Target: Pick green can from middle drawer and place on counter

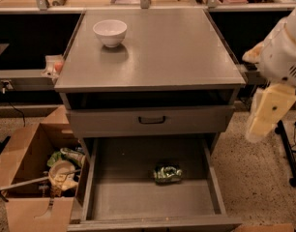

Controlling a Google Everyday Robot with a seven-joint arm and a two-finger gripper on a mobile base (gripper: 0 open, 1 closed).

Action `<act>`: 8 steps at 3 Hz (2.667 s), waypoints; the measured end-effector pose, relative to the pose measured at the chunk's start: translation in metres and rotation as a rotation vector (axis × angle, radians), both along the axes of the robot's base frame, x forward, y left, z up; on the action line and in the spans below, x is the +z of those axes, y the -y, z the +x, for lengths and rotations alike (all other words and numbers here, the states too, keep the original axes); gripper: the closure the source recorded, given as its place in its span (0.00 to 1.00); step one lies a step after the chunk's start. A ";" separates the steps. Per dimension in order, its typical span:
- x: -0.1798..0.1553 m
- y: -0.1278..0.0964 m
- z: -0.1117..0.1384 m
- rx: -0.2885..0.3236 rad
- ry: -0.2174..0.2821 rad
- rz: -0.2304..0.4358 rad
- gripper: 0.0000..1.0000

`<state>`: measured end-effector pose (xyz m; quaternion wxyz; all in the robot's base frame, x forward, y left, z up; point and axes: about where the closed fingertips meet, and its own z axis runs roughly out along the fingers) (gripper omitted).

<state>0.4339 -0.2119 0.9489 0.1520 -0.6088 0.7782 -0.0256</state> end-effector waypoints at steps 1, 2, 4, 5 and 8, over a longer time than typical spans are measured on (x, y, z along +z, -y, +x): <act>-0.067 -0.019 -0.011 0.042 -0.039 0.046 0.00; -0.149 -0.035 -0.025 0.059 -0.107 0.102 0.00; -0.248 -0.055 -0.046 0.069 -0.213 0.163 0.00; -0.264 -0.054 -0.042 0.056 -0.203 0.183 0.00; -0.432 -0.060 0.022 0.016 -0.162 0.348 0.00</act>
Offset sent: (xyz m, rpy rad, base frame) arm -0.0500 0.0553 -0.2809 0.1764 0.2326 0.0727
